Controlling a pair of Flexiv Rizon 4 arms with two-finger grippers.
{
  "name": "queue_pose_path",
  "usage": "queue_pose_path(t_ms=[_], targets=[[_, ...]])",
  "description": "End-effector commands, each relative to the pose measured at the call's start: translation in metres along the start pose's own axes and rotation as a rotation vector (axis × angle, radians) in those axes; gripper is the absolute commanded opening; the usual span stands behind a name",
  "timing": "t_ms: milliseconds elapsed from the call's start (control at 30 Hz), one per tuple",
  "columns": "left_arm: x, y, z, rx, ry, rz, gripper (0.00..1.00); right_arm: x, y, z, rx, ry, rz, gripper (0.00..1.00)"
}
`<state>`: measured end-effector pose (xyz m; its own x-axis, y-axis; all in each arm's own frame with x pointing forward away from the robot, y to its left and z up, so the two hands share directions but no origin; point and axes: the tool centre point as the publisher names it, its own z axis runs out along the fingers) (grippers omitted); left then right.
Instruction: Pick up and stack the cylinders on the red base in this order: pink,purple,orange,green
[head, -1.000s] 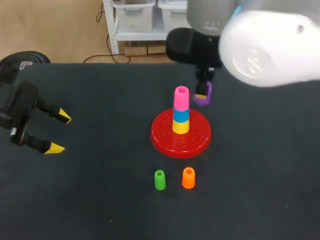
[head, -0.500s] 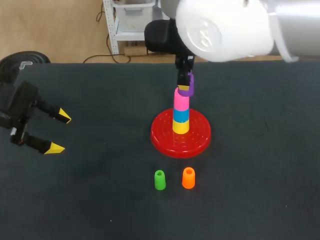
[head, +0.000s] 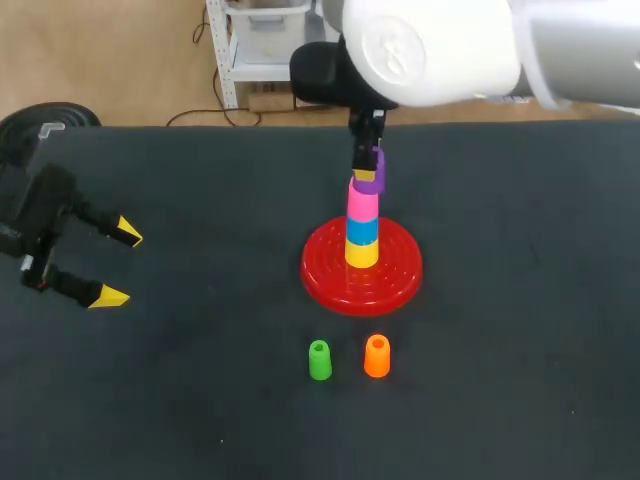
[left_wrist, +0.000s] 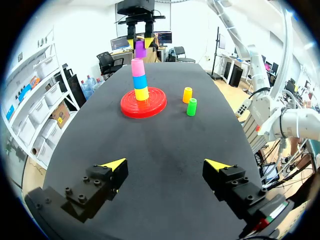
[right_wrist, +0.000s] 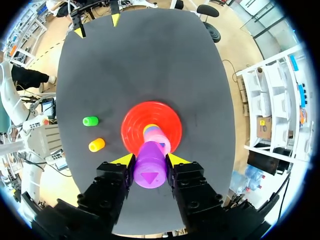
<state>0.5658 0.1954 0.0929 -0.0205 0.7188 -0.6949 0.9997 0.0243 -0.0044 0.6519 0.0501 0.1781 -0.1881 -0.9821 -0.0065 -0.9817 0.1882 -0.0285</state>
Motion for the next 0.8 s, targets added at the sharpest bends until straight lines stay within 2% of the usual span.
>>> queue_pose_path(t_ms=[33,800], targets=[[0.001,0.0,0.0,-0.001,-0.003,0.002,1.0,-0.001,-0.007,0.003,-0.01,0.001,-0.002,0.0],[0.001,0.0,0.0,-0.001,-0.003,0.002,1.0,-0.009,-0.018,0.011,-0.04,0.017,-0.026,0.0]])
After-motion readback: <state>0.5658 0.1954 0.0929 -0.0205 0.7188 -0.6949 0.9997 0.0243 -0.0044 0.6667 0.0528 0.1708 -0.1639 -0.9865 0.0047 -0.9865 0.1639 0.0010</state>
